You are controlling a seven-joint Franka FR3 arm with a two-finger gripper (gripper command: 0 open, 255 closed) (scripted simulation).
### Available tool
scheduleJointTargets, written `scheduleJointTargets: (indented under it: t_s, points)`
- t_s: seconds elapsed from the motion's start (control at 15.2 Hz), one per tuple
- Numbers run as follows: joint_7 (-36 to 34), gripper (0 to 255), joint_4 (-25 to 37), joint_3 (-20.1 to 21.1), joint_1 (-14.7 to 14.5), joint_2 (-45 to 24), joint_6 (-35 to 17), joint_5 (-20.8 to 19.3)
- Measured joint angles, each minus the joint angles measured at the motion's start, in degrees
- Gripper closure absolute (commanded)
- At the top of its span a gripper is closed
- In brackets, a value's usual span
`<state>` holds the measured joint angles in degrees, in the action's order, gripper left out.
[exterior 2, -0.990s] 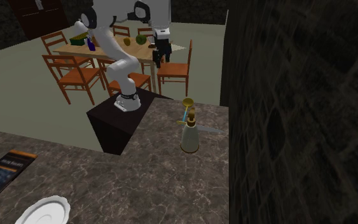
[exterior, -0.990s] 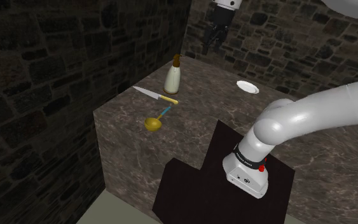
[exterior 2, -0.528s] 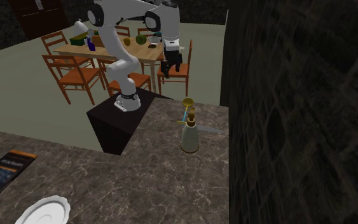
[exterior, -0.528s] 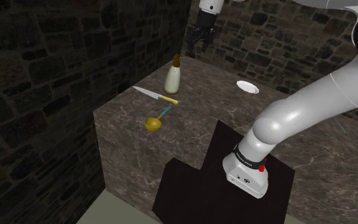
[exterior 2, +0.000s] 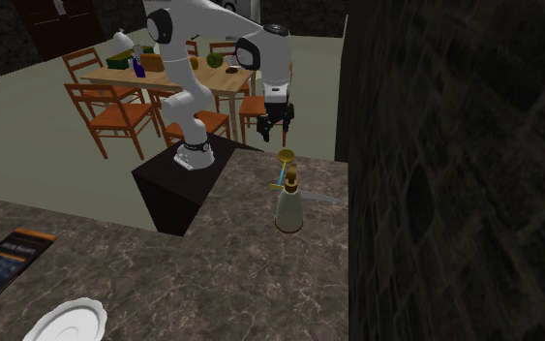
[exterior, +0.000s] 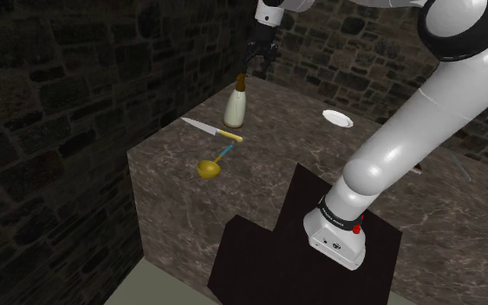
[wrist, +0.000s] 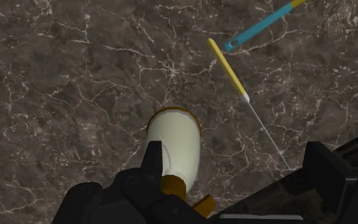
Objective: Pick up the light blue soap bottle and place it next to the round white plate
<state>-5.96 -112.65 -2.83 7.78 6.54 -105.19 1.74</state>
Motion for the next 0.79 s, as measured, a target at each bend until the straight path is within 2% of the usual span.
scheduleJointTargets:
  t_s: [0.73, 0.79]
  points:
    - [-5.18, 0, 21.43, -3.07, 3.41, -22.98, -0.73, 2.56]
    - [-5.28, 0, 21.93, -3.19, 3.58, -23.71, -0.91, 2.68]
